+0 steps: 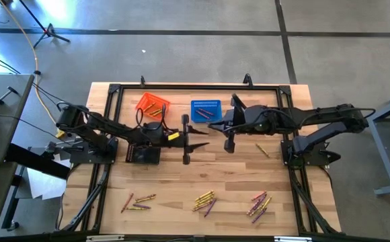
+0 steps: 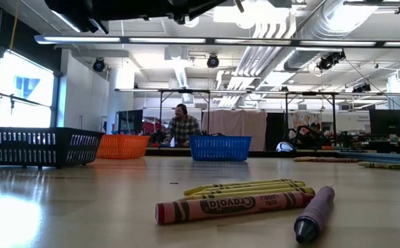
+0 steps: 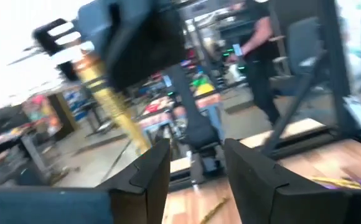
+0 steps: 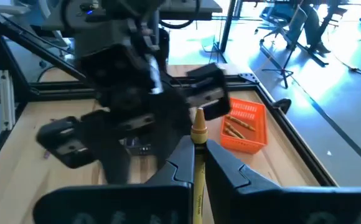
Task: Sort crayons
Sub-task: Put the yellow crayon into the orange bin
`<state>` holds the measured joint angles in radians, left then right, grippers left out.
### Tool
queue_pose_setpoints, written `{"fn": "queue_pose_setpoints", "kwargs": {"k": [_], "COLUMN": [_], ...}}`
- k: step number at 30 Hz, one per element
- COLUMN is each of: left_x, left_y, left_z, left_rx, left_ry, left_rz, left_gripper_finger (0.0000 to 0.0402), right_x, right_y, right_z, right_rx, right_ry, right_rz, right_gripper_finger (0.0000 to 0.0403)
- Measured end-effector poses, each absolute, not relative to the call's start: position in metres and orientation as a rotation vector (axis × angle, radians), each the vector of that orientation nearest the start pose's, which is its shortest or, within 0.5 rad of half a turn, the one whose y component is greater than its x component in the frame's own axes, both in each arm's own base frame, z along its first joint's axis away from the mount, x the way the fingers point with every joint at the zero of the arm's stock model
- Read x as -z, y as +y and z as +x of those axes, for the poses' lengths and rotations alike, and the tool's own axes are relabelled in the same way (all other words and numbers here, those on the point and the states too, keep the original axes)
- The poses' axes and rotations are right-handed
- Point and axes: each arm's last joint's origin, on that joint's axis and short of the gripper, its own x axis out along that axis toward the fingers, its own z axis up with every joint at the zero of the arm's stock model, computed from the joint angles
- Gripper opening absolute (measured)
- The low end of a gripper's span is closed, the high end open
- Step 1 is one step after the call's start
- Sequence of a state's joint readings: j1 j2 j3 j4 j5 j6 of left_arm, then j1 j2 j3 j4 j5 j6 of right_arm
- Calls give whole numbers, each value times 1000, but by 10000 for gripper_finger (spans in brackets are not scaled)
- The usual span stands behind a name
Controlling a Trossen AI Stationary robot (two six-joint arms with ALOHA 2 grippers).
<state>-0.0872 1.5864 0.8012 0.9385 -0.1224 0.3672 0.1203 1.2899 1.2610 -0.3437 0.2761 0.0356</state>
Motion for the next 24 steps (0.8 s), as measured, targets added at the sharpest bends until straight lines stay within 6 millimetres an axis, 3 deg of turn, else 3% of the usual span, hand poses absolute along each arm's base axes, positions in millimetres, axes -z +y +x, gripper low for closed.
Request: {"fn": "queue_pose_setpoints", "kwargs": {"k": [5, 12, 24], "left_x": [-259, -259, -260], "left_y": [-22, -24, -24], "left_z": [336, 336, 336], "left_rx": [-184, -108, -105], "left_ry": [-152, -165, -174], "left_rz": [265, 246, 239], "left_gripper_finger": [150, 150, 150], "right_x": [-376, -374, -360], "right_y": [31, 32, 35], "right_z": [281, 283, 304], "right_rx": [144, 136, 117], "right_ry": [361, 362, 381], "right_rz": [-58, -88, -156], "right_gripper_finger": [6, 6, 7]}}
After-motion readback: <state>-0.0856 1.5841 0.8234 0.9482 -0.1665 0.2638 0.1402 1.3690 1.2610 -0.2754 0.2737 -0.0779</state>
